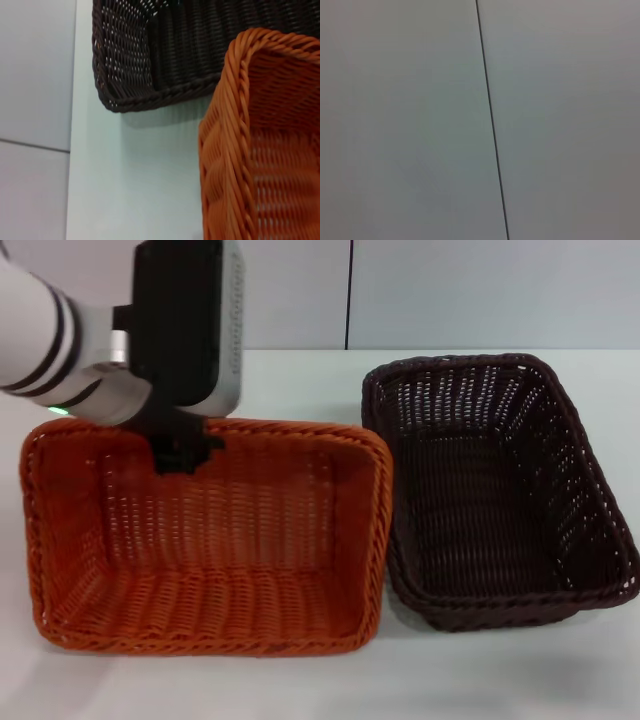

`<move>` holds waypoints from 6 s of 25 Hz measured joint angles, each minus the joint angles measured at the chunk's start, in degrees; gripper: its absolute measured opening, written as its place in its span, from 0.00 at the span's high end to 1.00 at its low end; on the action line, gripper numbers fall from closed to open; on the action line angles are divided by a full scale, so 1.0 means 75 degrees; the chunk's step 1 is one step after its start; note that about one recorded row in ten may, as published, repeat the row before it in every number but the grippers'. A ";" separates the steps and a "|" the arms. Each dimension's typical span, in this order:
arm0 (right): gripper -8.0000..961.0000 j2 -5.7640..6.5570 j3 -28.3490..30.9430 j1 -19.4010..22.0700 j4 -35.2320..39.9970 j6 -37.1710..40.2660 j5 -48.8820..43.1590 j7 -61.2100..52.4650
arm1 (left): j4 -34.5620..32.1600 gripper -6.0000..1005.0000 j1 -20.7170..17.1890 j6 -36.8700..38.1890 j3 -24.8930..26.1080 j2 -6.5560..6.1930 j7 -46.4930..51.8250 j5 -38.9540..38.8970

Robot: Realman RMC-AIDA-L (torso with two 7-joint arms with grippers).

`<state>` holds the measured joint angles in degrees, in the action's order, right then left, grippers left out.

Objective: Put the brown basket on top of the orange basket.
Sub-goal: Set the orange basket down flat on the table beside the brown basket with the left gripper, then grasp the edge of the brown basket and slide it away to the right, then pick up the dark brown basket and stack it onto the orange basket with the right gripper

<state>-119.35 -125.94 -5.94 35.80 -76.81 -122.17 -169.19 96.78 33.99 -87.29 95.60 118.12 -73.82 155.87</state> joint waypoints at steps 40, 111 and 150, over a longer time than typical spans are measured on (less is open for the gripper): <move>0.35 0.0166 0.0112 -0.0487 0.0256 -0.0003 0.0029 -0.0001 | -0.2147 0.18 -0.3301 1.3449 -0.1431 0.0044 0.6696 0.1109; 0.46 0.0058 0.5834 -0.3481 0.6552 2.3261 -0.3347 0.5564 | -0.8545 0.17 -0.4243 1.9948 -0.2412 0.0045 0.8764 -0.2257; 0.81 0.0039 0.5265 -0.3543 1.0045 2.3235 -0.4408 0.3597 | -0.8808 0.17 -0.4182 1.9995 -0.2494 0.0004 0.8729 -0.2219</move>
<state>-119.06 -86.46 -32.51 111.14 97.45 -155.22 -142.21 30.72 2.62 62.67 76.90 118.15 -8.35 139.22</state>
